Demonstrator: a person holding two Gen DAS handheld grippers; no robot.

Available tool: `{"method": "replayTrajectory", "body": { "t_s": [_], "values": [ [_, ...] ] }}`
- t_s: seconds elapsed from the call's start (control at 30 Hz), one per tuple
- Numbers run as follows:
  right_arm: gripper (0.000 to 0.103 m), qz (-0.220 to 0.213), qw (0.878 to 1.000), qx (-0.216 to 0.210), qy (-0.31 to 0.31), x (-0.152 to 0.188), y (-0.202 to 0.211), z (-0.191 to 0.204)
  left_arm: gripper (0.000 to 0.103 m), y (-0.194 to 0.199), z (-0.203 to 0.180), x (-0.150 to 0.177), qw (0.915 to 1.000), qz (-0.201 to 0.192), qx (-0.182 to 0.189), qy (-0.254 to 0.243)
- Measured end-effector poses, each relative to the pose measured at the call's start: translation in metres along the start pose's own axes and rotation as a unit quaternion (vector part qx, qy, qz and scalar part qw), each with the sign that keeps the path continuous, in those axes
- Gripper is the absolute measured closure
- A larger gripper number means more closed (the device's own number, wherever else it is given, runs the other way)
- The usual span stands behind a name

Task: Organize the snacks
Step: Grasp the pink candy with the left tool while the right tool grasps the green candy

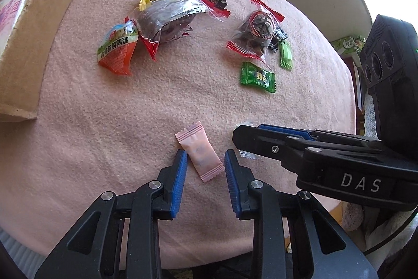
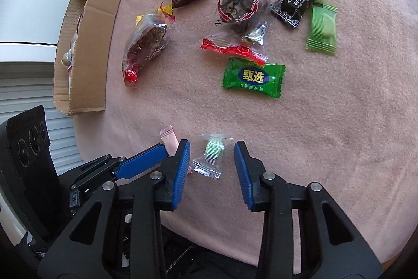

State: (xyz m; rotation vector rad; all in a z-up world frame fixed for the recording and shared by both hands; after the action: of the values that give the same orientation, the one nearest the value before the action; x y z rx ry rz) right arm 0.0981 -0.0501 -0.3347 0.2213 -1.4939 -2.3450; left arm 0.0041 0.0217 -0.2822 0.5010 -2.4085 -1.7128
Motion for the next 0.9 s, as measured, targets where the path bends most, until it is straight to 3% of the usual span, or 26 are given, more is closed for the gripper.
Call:
{"method": "replayTrajectory", "body": {
  "t_s": [0.17, 0.4, 0.6, 0.77, 0.9],
  "values": [
    [0.082, -0.003, 1.000, 0.017, 0.005, 0.001, -0.005, -0.002, 0.075, -0.007, -0.015, -0.005, 0.9997, -0.003, -0.018, -0.013],
    [0.084, -0.012, 0.999, 0.041, 0.017, 0.003, 0.003, -0.010, 0.074, -0.015, -0.027, -0.008, 0.9990, -0.006, -0.043, -0.012],
    [0.084, -0.017, 0.999, 0.040, 0.013, 0.010, 0.008, -0.019, 0.073, -0.014, -0.018, -0.013, 0.9991, -0.007, -0.034, 0.024],
    [0.084, -0.022, 0.999, 0.035, 0.013, 0.014, 0.011, -0.020, 0.073, -0.015, -0.031, -0.015, 0.9962, -0.024, -0.082, -0.011],
    [0.084, -0.028, 0.999, 0.035, 0.015, 0.013, 0.022, -0.029, 0.085, -0.017, -0.042, -0.009, 0.9900, -0.043, -0.124, -0.052]
  ]
}}
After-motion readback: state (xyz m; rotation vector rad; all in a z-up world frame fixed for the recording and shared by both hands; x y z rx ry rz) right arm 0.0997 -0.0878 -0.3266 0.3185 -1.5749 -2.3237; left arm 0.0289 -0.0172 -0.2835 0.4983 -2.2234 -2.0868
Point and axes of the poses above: each gripper's, at about its wrist camera, not at the fingertips, and y roughly against the way its jaws point, z to its left, x to its underside, the point moved 1 cm from there along -y, roughly the way its jaws point, and after that the axes turned 4 degrees about -x, right-handed, at the moved point
